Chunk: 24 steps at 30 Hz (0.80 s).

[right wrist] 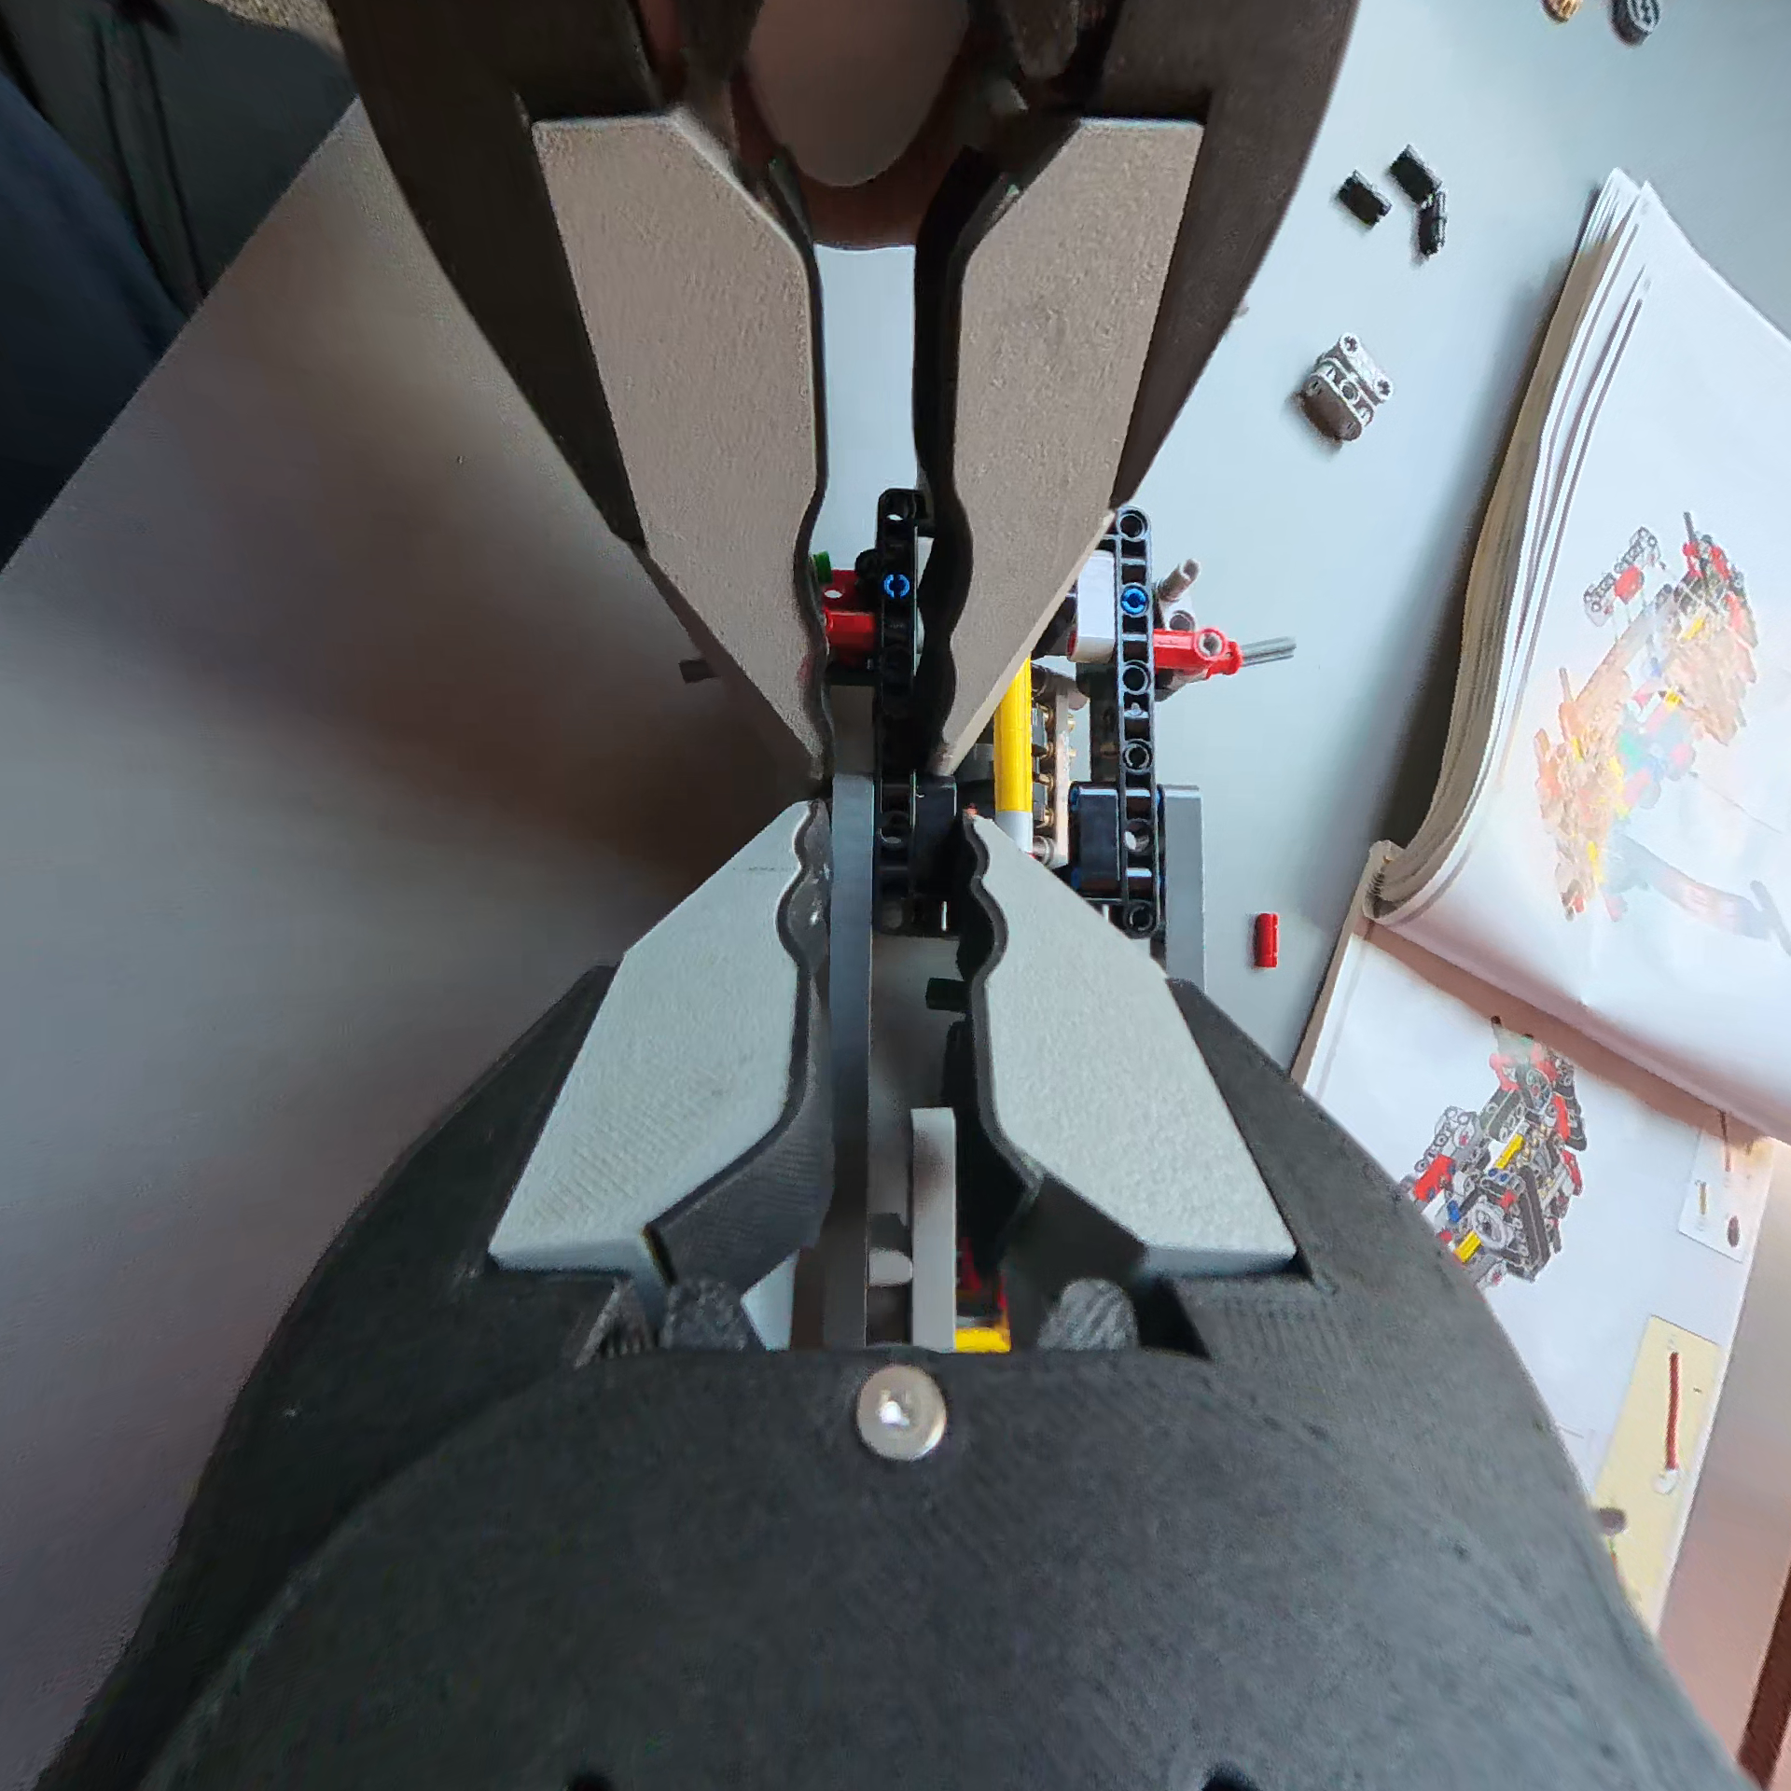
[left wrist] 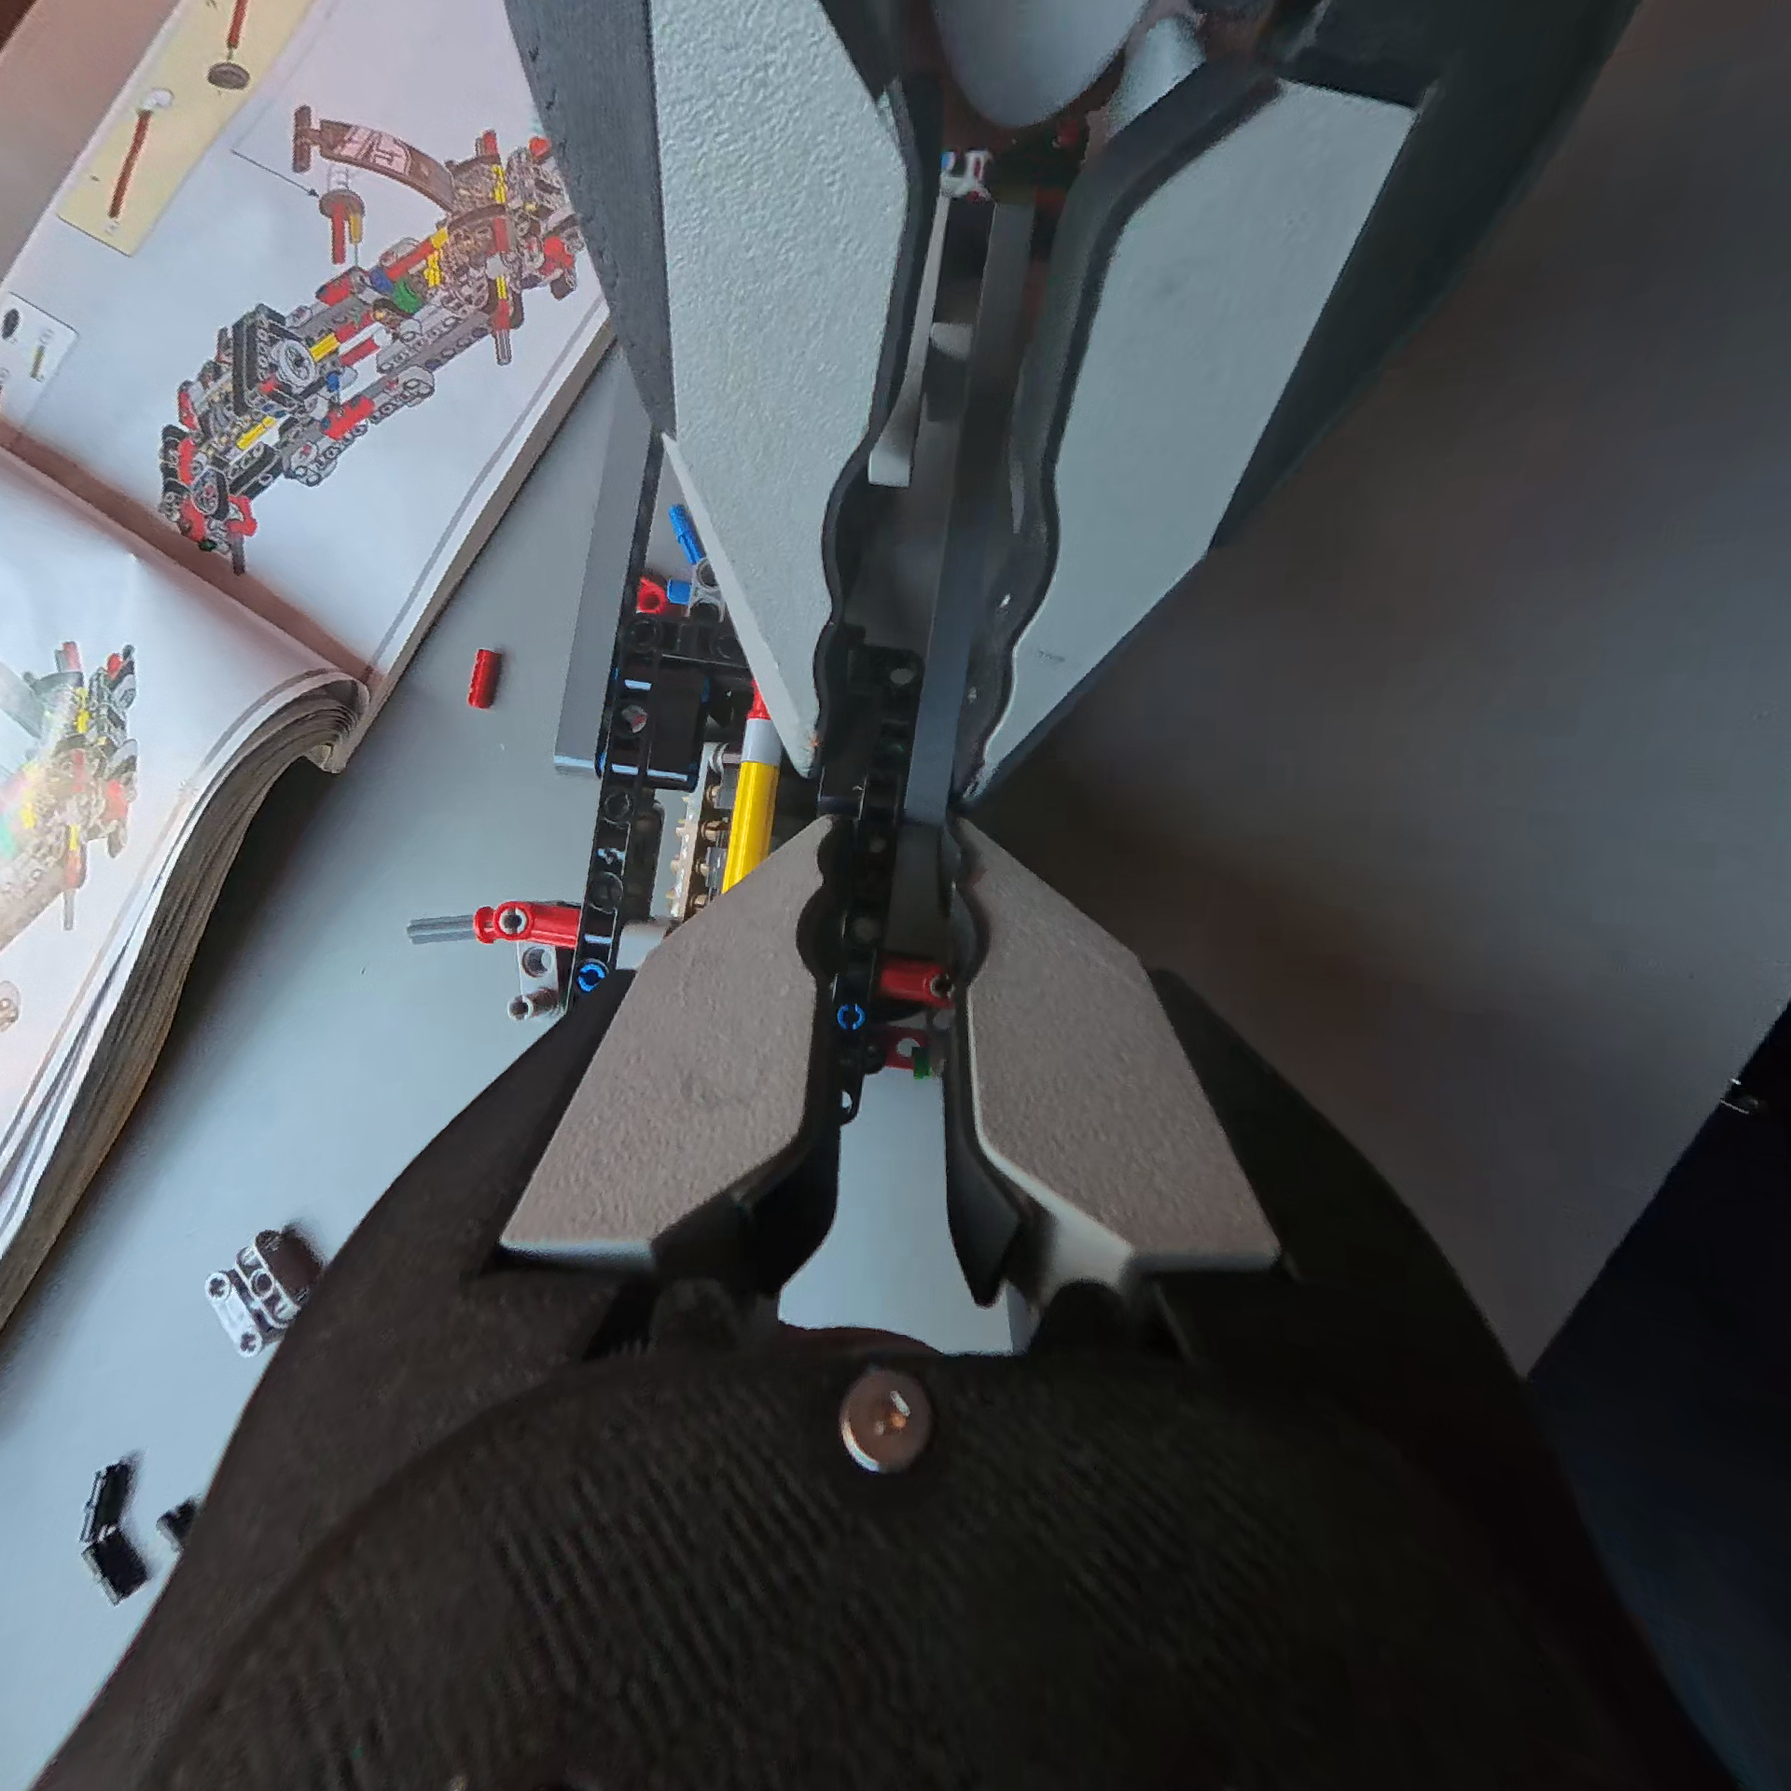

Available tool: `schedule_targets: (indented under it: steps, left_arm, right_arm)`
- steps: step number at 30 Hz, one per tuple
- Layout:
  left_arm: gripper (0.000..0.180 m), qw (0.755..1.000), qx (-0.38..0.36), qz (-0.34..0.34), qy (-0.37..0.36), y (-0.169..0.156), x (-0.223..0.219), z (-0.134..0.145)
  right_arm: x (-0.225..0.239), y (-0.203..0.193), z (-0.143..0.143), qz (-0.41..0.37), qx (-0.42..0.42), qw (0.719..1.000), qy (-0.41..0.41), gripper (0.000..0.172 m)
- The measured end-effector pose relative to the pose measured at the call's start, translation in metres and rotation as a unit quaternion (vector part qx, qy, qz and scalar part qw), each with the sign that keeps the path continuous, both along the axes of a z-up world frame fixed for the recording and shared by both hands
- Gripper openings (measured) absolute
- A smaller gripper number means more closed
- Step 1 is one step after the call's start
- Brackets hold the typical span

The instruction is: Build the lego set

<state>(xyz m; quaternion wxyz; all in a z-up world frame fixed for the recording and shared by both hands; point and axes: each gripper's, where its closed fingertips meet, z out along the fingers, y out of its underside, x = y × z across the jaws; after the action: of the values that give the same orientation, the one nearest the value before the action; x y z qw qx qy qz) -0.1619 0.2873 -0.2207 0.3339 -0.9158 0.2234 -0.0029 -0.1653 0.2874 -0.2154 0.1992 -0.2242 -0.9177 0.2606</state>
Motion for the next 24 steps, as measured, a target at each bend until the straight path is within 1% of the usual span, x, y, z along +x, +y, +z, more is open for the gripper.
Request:
schedule_targets:
  steps: [2,4,6,7,9,10,12,13,15,16,17,18,19,20,22,23,24]
  left_arm:
    - [0.016,1.000,0.001,0.000,-0.002,0.000,0.000,0.000]
    - [0.016,1.000,0.011,-0.003,-0.002,0.000,-0.001,0.001]
    - [0.016,1.000,0.016,-0.003,0.007,-0.001,-0.002,0.001]
    - [0.014,1.000,0.016,0.000,0.020,-0.002,-0.005,0.001]
    - [0.023,1.000,0.010,0.003,0.029,-0.005,-0.006,0.000]
    - [0.027,1.000,0.008,0.004,0.027,-0.008,-0.006,0.001]
    - [0.033,0.999,0.021,0.012,0.025,-0.016,-0.012,0.014]
    - [0.034,0.999,0.034,0.022,0.018,-0.021,-0.019,0.025]
    - [0.034,0.997,0.046,0.058,-0.027,-0.031,-0.041,0.042]
    - [0.039,0.994,0.032,0.078,-0.063,-0.037,-0.053,0.042]
    - [0.046,0.990,0.006,0.096,-0.105,-0.042,-0.064,0.035]
    - [0.055,0.982,-0.026,0.106,-0.151,-0.046,-0.069,0.027]
    - [0.059,0.973,-0.048,0.106,-0.201,-0.046,-0.070,0.021]
    - [0.058,0.960,-0.059,0.100,-0.256,-0.043,-0.066,0.018]
    - [0.057,0.928,-0.082,0.086,-0.352,-0.037,-0.055,0.017]
    - [0.056,0.919,-0.091,0.083,-0.375,-0.033,-0.052,0.015]
    - [0.055,0.915,-0.102,0.077,-0.383,-0.031,-0.049,0.010]
  right_arm:
    - [-0.001,0.000,0.000,0.004,-0.009,1.000,0.003,0.023]
    - [-0.001,0.000,0.001,-0.013,-0.025,1.000,-0.015,0.023]
    - [0.004,0.005,0.005,-0.018,-0.018,0.999,-0.026,0.028]
    - [0.006,0.009,0.011,-0.027,-0.014,0.999,-0.019,0.034]
    - [0.012,0.023,0.030,-0.061,-0.010,0.998,0.018,0.045]
    - [0.019,0.028,0.041,-0.079,-0.027,0.996,0.032,0.050]
    - [0.041,0.039,0.056,-0.128,-0.069,0.988,0.044,0.056]
    - [0.051,0.051,0.061,-0.172,-0.083,0.980,0.055,0.059]
    - [0.072,0.082,0.063,-0.282,-0.135,0.947,0.069,0.056]
    - [0.081,0.095,0.061,-0.328,-0.177,0.926,0.063,0.061]
    - [0.087,0.108,0.058,-0.367,-0.222,0.902,0.052,0.059]
    - [0.090,0.121,0.054,-0.402,-0.262,0.877,0.042,0.051]
    - [0.090,0.135,0.049,-0.430,-0.291,0.854,0.029,0.050]
    - [0.087,0.145,0.044,-0.446,-0.313,0.838,0.010,0.056]
    - [0.075,0.154,0.034,-0.449,-0.355,0.819,-0.039,0.064]
    - [0.070,0.153,0.025,-0.443,-0.370,0.813,-0.080,0.066]
    - [0.065,0.152,0.016,-0.437,-0.380,0.806,-0.123,0.068]
